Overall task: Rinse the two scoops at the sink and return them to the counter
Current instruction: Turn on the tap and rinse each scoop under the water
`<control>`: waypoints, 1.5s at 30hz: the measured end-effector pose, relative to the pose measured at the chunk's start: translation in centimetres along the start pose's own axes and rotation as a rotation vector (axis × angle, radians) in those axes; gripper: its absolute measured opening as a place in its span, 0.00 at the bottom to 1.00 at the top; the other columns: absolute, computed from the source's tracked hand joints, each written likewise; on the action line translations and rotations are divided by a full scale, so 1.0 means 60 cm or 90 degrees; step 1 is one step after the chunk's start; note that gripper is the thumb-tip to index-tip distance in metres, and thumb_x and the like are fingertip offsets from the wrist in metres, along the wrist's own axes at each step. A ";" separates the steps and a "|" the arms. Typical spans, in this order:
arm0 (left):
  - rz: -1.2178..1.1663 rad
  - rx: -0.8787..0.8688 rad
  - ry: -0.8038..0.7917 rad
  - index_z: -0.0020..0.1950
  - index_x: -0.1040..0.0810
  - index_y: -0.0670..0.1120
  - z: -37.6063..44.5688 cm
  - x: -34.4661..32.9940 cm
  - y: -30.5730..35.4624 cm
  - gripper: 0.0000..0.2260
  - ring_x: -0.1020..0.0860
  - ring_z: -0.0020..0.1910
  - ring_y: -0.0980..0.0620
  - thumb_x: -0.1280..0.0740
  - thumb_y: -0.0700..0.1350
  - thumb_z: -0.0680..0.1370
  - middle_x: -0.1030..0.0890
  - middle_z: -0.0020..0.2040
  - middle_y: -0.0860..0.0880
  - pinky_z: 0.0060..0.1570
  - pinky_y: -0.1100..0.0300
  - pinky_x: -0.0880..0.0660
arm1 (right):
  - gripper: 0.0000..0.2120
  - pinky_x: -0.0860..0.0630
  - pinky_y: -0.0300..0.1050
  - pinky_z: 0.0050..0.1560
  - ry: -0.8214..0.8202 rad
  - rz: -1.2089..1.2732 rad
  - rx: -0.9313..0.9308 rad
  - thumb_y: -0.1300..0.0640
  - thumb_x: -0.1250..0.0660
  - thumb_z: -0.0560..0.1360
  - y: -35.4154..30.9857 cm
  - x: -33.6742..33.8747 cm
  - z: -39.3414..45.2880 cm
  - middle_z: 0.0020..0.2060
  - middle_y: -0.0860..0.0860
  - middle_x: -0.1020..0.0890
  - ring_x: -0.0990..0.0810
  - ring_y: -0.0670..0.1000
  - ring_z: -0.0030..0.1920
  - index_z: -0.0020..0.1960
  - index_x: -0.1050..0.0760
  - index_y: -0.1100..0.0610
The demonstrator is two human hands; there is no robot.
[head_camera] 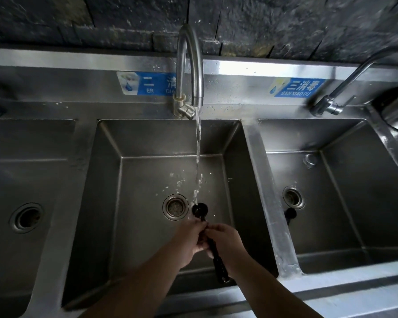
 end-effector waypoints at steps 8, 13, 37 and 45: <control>0.030 0.004 -0.119 0.52 0.22 0.41 -0.023 -0.056 -0.003 0.06 0.21 0.40 0.48 0.38 0.40 0.80 0.20 0.40 0.43 0.38 0.55 0.24 | 0.05 0.24 0.40 0.29 0.055 0.047 0.088 0.64 0.30 0.73 0.012 0.042 -0.038 0.36 0.58 0.14 0.17 0.50 0.31 0.44 0.17 0.57; 0.091 -0.034 -0.119 0.55 0.22 0.43 -0.019 -0.114 0.014 0.07 0.22 0.39 0.50 0.38 0.41 0.80 0.20 0.41 0.47 0.38 0.57 0.28 | 0.09 0.20 0.49 0.40 0.042 0.167 0.111 0.66 0.35 0.76 -0.008 0.088 -0.040 0.42 0.61 0.14 0.15 0.58 0.42 0.49 0.17 0.59; 0.301 -0.119 0.064 0.40 0.21 0.50 0.268 -0.576 -0.060 0.08 0.25 0.41 0.48 0.30 0.37 0.74 0.20 0.39 0.43 0.40 0.55 0.30 | 0.08 0.28 0.40 0.30 0.190 -0.070 0.132 0.60 0.26 0.69 -0.136 0.586 0.218 0.25 0.46 0.18 0.23 0.46 0.28 0.34 0.16 0.48; 0.444 -0.046 0.195 0.52 0.18 0.40 0.433 -0.536 -0.172 0.08 0.20 0.46 0.47 0.31 0.35 0.74 0.16 0.48 0.42 0.48 0.56 0.24 | 0.06 0.25 0.41 0.41 0.108 -0.302 0.030 0.59 0.30 0.72 -0.046 0.586 0.399 0.36 0.51 0.17 0.19 0.49 0.38 0.45 0.14 0.56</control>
Point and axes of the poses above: each hand's wrist, its own z-axis towards the middle knuckle, its own x-axis out of the back of the hand, y = z × x, the point moved 3 cm from there along z, towards the middle knuckle
